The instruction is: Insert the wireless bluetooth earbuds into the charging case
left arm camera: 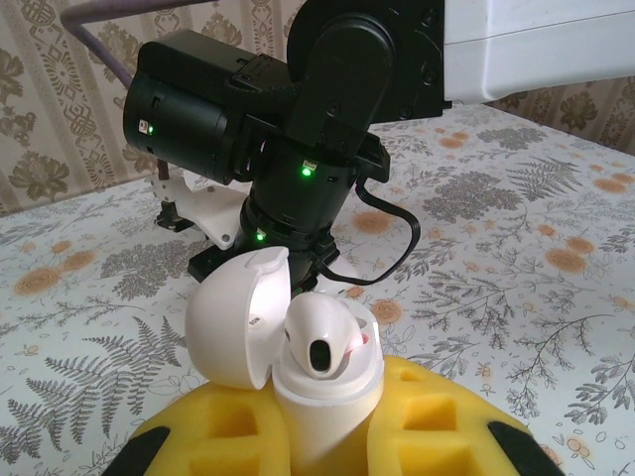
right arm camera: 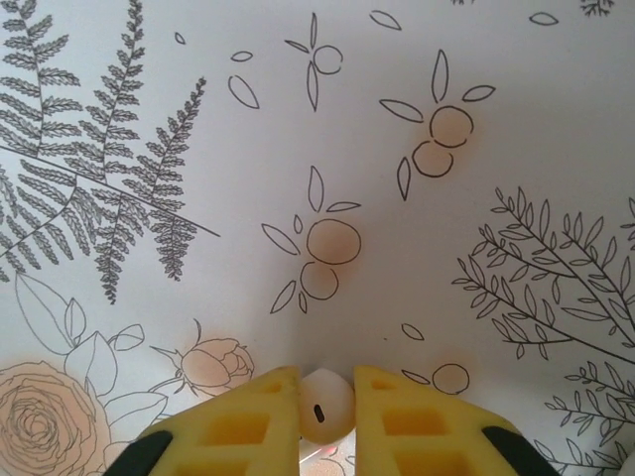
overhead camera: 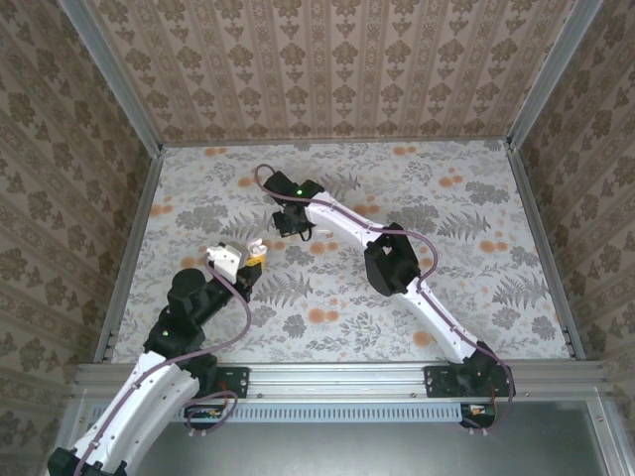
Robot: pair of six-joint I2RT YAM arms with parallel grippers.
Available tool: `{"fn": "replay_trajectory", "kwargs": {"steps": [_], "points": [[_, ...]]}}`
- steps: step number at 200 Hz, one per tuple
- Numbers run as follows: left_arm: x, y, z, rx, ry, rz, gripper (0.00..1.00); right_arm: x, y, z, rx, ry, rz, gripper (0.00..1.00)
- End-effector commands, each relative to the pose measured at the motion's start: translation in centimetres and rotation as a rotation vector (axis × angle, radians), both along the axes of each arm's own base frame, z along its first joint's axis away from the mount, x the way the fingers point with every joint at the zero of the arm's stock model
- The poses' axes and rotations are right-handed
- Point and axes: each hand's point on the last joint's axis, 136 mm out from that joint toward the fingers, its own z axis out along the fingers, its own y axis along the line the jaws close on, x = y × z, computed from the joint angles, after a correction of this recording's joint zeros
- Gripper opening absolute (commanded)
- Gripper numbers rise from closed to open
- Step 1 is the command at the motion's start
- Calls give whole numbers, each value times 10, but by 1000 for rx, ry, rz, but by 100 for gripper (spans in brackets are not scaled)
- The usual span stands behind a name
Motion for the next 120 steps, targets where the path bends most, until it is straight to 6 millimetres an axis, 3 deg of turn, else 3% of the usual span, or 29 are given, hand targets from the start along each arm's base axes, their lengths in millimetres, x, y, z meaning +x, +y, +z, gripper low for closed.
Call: {"fn": "replay_trajectory", "kwargs": {"steps": [1, 37, 71, 120], "points": [[-1, -1, 3, -23, -9, -10, 0, -10, 1, -4, -21, 22, 32, 12], [-2, -3, 5, -33, -4, -20, 0, -17, -13, 26, -23, -28, 28, 10], [-3, -6, 7, -58, -1, -37, 0, -27, -36, 71, -4, -127, 0, 10], [-7, -29, 18, -143, 18, -162, 0, -52, -74, 127, 22, -274, -43, 9]]}}
